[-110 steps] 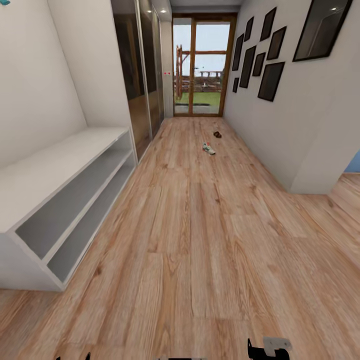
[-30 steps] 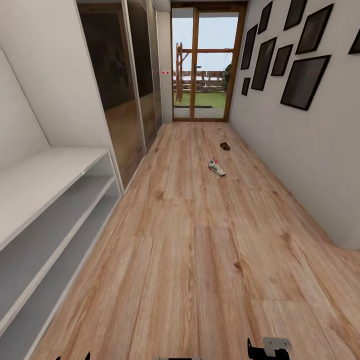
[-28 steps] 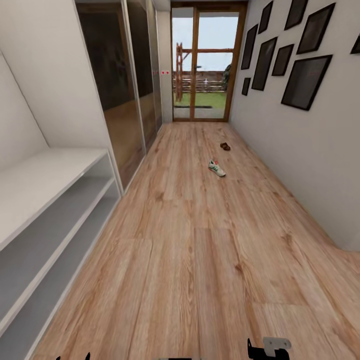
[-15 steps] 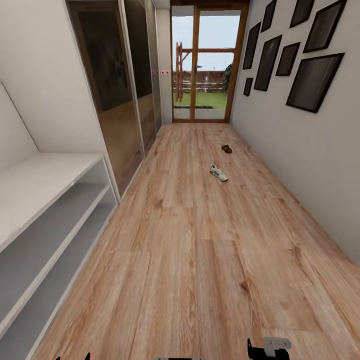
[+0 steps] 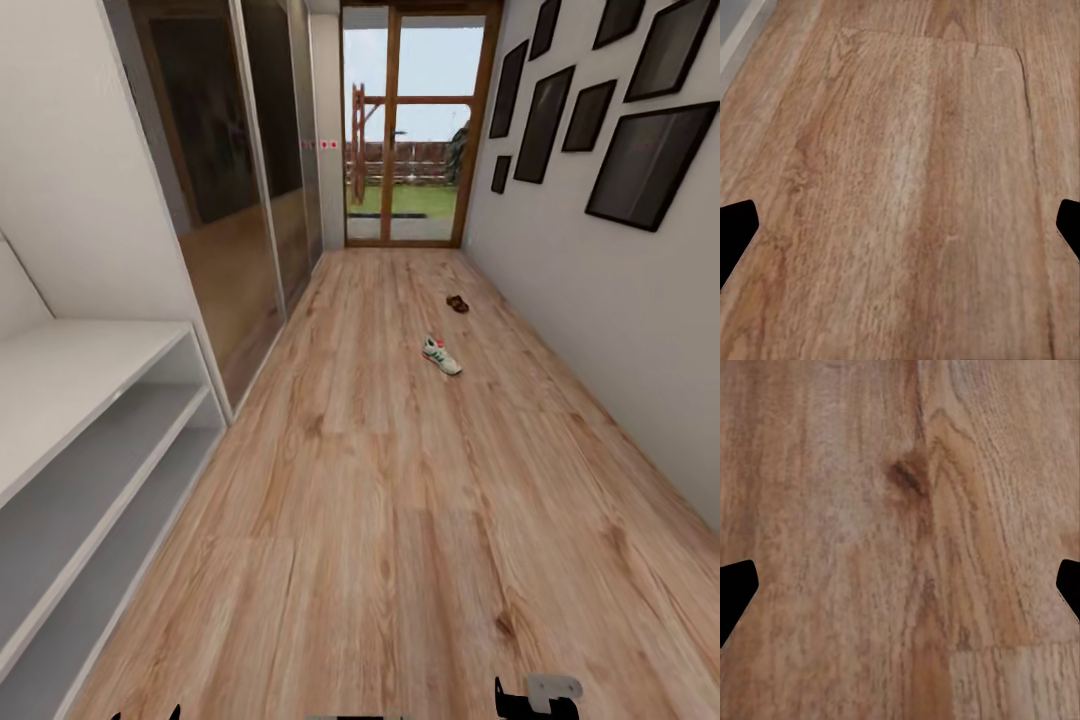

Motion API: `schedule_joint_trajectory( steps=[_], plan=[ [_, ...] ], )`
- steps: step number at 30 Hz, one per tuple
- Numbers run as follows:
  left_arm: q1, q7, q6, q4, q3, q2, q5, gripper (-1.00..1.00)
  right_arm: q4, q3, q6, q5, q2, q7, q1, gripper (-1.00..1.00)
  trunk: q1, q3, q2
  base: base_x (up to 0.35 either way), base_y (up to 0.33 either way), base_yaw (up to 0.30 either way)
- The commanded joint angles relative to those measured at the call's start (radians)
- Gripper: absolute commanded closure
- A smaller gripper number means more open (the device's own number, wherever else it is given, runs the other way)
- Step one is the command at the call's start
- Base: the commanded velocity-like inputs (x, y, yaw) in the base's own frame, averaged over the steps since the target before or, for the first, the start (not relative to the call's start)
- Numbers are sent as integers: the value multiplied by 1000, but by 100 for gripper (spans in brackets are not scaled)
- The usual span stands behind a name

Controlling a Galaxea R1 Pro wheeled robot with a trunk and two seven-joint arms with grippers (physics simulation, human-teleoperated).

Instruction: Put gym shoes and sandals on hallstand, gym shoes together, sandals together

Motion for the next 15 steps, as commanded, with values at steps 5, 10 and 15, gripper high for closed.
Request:
schedule_joint_trajectory(
  steps=[5, 10, 15],
  plan=[
    [0, -10, 0, 1, 2, 0, 9, -100, 1, 9, -2, -8, 0, -3, 0, -100, 0, -1, 0, 337, 0, 0],
    [0, -10, 0, 1, 2, 0, 9, -100, 1, 9, -2, -8, 0, -3, 0, -100, 0, -1, 0, 337, 0, 0],
    [-1, -10, 0, 1, 2, 0, 9, -100, 1, 9, -2, -8, 0, -3, -1, -100, 0, -1, 0, 337, 0, 0]
  ],
)
